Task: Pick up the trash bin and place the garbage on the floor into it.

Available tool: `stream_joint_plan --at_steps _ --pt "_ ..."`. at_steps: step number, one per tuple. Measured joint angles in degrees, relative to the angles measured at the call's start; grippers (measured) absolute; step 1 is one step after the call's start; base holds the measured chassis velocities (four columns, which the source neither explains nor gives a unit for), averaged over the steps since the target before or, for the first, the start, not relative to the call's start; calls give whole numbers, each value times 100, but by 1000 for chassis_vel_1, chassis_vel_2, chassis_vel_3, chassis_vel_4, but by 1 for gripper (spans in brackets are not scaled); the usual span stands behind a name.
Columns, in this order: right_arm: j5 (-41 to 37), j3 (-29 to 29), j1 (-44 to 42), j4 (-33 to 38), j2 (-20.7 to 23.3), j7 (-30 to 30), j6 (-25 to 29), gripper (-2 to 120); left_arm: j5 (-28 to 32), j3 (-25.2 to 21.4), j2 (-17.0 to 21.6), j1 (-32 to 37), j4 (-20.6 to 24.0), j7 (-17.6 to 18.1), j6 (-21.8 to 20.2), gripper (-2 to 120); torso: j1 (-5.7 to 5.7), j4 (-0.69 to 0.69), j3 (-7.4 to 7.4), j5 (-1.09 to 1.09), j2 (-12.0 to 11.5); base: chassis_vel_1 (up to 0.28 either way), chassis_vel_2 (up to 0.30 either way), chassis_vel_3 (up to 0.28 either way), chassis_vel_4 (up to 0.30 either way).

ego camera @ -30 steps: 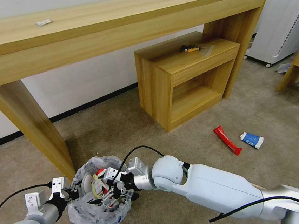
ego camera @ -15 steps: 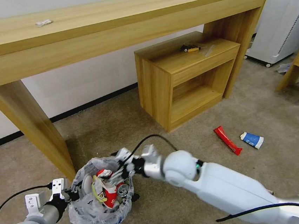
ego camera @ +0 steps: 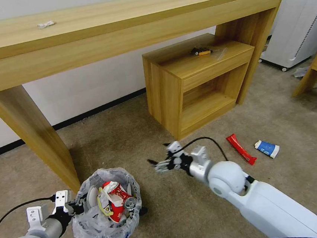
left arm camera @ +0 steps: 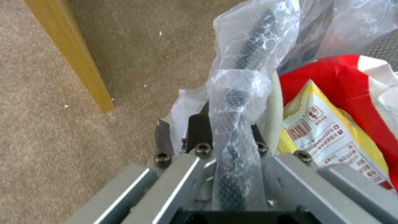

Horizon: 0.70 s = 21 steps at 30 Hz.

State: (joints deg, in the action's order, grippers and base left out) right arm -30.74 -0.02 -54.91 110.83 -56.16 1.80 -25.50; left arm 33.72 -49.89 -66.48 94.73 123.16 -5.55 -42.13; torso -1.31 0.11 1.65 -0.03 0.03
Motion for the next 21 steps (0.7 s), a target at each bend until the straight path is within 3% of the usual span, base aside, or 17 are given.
stream_joint_plan --at_steps 21 --pt "872 -2416 -2051 19 -291 330 521 100 -12 20 36 76 53 -41 0 0 0 0 -1 2 0 0 0 0 0"
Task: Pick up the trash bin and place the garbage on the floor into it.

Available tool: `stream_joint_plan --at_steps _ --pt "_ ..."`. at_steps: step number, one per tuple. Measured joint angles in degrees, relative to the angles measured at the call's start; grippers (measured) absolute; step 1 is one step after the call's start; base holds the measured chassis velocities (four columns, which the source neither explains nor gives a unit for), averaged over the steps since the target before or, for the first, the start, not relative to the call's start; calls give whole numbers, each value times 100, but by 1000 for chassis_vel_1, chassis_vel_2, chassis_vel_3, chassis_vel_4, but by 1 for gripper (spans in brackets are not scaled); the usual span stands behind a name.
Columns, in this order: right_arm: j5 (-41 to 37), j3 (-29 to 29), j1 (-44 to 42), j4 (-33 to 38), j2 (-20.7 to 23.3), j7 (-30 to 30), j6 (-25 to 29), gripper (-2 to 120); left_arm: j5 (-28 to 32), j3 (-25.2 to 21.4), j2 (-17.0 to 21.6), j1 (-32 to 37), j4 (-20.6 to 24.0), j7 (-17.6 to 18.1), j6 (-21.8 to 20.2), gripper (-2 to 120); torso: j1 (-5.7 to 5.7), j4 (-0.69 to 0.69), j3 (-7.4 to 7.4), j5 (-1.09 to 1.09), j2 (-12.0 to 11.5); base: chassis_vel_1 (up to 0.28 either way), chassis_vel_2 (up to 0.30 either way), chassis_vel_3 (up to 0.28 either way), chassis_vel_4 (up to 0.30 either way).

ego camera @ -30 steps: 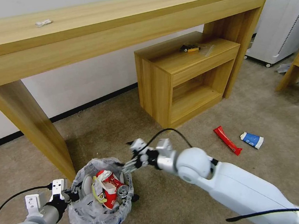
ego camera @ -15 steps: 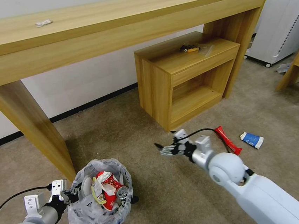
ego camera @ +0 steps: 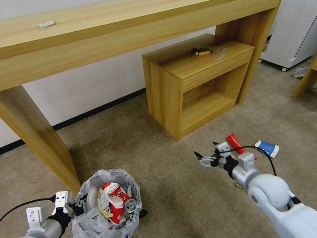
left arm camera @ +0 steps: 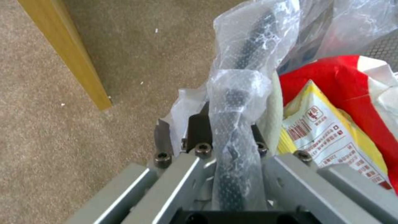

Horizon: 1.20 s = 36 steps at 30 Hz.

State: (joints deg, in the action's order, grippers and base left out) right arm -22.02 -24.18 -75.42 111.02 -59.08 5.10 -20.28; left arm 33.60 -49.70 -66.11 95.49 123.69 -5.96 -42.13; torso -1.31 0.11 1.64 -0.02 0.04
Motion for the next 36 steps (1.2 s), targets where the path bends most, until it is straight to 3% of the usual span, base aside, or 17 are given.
stream_joint_plan --at_steps 11,21,25,36 --pt "301 -669 -665 43 -141 199 363 100 -46 32 -12 30 60 -4 0 0 0 -1 0 1 0 -44 -54 49 52" --pt "420 -863 -867 75 -233 292 484 100 -127 39 -29 77 119 -44 0 0 0 0 1 -1 0 -193 -187 184 193" --pt "629 -911 -966 6 -332 298 781 100 -176 31 -48 134 165 -59 0 0 0 0 1 -1 0 -138 -146 120 124" --pt "985 -1293 -1535 -327 -648 450 1107 100 -226 -15 -73 263 248 -97 0 0 0 0 0 0 0 -31 -33 -13 -27"
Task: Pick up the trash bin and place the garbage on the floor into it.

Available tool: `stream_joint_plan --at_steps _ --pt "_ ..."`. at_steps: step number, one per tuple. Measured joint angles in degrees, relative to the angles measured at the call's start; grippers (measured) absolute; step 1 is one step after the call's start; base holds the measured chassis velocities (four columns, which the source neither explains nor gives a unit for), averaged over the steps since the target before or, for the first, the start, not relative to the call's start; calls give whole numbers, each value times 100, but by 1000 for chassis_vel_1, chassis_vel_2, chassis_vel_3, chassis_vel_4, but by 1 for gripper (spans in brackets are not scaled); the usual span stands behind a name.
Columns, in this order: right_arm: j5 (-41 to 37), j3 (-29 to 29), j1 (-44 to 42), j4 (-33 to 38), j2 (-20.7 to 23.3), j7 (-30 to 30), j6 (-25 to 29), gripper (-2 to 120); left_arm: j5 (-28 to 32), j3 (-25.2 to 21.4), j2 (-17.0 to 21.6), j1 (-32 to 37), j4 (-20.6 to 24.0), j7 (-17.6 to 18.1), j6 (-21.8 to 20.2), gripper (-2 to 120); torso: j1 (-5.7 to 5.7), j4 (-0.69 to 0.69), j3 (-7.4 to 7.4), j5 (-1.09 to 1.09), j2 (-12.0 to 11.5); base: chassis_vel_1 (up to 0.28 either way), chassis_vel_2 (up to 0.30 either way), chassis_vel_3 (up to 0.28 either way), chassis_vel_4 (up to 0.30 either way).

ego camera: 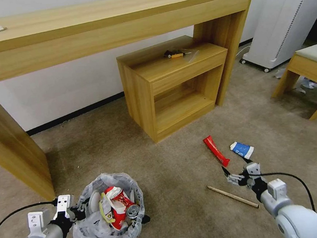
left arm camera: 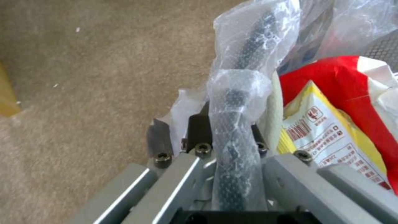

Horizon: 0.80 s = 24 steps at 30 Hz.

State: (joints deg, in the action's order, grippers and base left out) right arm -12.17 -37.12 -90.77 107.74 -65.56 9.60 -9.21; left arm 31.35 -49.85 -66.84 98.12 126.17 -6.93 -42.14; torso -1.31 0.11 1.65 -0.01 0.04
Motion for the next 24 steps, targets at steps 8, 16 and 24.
stream_joint_plan --at_steps 8,16,24 --pt "81 -169 -173 -403 -65 145 290 100 -31 52 -3 -16 -7 4 0 0 0 -1 0 0 0 -82 -75 -68 -59" --pt "102 -286 -568 -633 -282 24 365 100 -34 53 7 -15 -4 11 0 0 -1 0 0 0 0 -121 -113 -103 -109" --pt "152 -428 -639 -1172 -345 -521 350 100 -34 45 -24 1 -7 16 0 0 0 2 0 0 0 -107 -107 -117 -109"
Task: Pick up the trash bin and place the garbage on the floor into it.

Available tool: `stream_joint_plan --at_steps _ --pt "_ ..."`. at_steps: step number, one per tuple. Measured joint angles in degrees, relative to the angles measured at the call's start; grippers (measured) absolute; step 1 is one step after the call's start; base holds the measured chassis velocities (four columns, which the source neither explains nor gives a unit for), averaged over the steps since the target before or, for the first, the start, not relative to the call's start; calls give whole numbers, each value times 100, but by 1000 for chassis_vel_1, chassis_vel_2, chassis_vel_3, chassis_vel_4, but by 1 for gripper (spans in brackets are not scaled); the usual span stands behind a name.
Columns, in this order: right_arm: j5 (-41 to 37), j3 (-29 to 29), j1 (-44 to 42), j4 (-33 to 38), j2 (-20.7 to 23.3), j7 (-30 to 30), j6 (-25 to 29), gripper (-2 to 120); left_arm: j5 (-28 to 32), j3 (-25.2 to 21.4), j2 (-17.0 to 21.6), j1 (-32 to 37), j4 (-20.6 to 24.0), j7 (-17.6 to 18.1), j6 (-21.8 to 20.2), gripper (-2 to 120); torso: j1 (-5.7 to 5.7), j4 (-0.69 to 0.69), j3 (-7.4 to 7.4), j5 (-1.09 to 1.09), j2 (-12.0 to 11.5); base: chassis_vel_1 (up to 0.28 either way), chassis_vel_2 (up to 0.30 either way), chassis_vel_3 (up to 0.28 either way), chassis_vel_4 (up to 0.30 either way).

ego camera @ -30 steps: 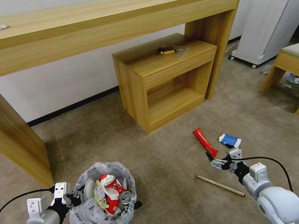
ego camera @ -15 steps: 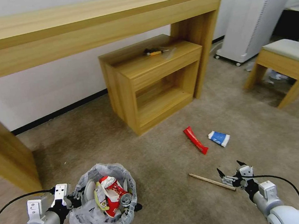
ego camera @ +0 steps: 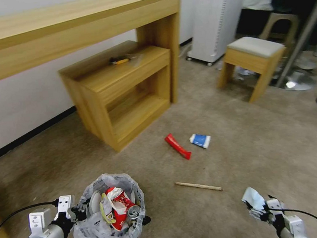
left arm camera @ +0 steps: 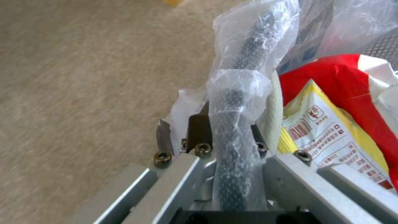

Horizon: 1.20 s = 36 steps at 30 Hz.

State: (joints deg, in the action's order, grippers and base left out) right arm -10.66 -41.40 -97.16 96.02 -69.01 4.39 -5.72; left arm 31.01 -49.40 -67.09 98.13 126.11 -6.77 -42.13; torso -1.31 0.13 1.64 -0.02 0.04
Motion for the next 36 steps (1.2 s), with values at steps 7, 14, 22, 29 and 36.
stream_joint_plan --at_steps 7,14,22,29,36 --pt "-76 -153 269 -619 77 -182 -87 100 -3 8 -8 19 28 5 0 0 0 0 0 -1 0 -13 -16 -19 -4" --pt "63 -328 953 -1505 405 -102 120 100 -68 -14 -12 163 87 -42 0 0 0 -2 1 -1 0 0 0 0 0" --pt "40 143 1936 -2143 554 812 966 100 -135 83 -7 145 137 -59 0 0 0 -3 1 1 0 0 0 0 0" --pt "110 600 2431 -2422 -3 557 379 100 -150 97 -11 147 213 -55 0 0 0 -3 1 1 0 0 0 0 0" --pt "-59 760 2552 -2666 -224 358 -38 100 -133 76 7 106 210 -33 0 0 0 -2 1 1 0 0 0 0 0"
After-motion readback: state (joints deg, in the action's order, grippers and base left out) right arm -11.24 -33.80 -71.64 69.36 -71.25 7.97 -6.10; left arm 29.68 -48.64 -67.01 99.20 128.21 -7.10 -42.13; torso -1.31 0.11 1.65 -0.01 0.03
